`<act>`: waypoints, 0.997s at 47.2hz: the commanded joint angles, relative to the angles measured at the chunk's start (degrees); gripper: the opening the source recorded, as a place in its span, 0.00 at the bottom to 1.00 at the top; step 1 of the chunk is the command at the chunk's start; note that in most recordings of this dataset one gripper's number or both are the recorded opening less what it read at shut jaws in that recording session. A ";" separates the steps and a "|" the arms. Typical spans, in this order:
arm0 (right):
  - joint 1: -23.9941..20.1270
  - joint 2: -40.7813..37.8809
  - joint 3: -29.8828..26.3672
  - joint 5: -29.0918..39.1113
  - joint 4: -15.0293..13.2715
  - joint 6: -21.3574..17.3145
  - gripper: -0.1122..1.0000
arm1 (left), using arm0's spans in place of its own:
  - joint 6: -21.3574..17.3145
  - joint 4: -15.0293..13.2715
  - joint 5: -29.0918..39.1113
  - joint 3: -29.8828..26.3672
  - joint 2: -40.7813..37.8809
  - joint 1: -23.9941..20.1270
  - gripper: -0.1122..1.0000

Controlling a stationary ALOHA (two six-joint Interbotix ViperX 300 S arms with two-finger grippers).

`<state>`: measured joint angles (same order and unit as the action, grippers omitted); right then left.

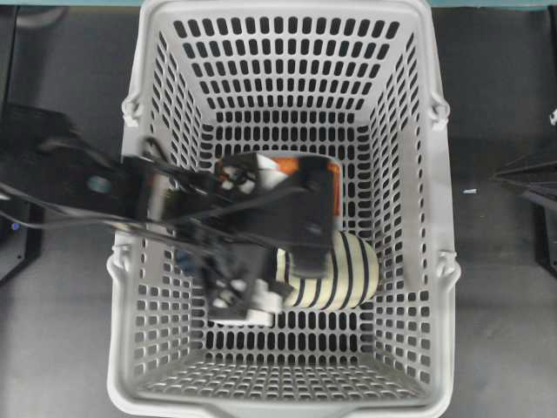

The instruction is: Pick up the slipper from the shopping basket with the left arm.

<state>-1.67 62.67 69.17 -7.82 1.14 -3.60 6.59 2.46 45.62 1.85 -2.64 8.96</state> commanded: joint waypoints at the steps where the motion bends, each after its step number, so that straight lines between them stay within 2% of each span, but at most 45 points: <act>1: -0.09 -0.26 -0.26 -0.26 0.18 -0.09 0.10 | 0.00 0.18 2.55 -4.13 -3.25 0.09 0.92; 13: -0.09 -0.18 0.00 -0.26 0.26 -0.09 0.10 | -0.88 0.18 12.48 -7.29 -9.76 -0.18 0.92; 34: -0.09 0.00 0.70 -0.18 0.26 -0.09 0.10 | 0.26 0.18 9.32 -1.67 -11.78 -1.05 0.89; 38: -0.09 -0.09 0.79 -0.18 0.26 -0.09 0.10 | -0.09 0.18 8.96 -0.88 -11.25 -1.32 0.79; 44: 0.00 0.26 0.97 -0.18 0.26 -0.09 0.10 | -0.62 0.18 9.14 -1.32 -11.07 -1.41 0.47; 47: -0.09 0.53 1.05 -0.18 0.26 -0.09 0.10 | -0.62 0.18 9.49 -2.55 -10.72 -1.41 0.26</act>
<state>-1.67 63.37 70.58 -7.73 1.23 -3.60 6.15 2.46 54.84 0.97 -14.59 7.47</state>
